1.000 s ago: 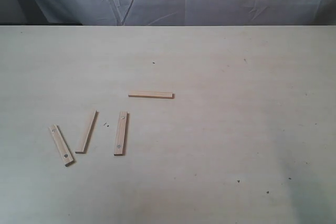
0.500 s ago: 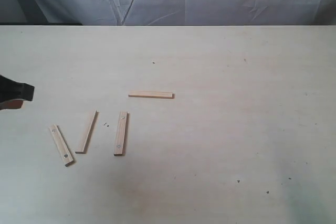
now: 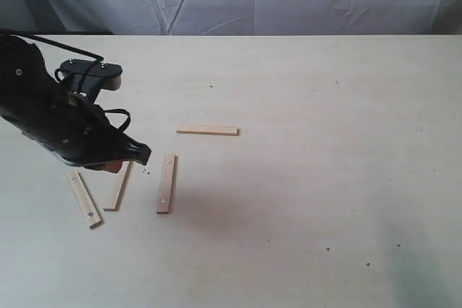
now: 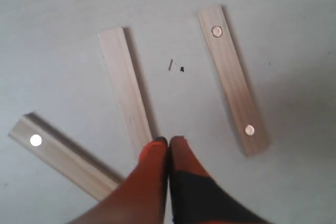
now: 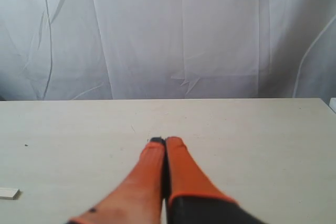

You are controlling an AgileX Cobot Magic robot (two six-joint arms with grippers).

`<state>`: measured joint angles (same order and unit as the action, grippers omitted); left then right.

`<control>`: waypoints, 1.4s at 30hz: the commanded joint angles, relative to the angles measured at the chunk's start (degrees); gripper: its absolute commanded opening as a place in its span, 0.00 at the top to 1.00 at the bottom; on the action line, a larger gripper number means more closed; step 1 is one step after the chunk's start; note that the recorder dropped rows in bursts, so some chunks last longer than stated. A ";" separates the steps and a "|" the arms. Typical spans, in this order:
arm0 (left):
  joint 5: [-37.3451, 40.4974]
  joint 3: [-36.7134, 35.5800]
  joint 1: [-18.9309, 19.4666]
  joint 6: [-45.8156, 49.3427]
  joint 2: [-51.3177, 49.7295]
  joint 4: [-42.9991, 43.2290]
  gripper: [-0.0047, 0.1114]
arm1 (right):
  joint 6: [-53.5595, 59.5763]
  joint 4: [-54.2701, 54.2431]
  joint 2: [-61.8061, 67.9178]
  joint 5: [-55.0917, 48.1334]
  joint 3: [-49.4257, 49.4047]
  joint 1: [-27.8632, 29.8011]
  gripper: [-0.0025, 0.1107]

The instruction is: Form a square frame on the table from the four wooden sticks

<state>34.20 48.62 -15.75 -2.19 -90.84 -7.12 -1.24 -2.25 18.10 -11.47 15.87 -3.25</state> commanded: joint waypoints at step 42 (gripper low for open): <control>-7.11 1.24 -0.44 -15.18 -12.81 10.22 0.96 | 0.16 0.51 0.26 0.43 0.47 -0.11 0.98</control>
<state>26.41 48.97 -16.00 -16.94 -103.98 2.90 -1.13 -2.09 18.10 -11.47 15.87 -3.25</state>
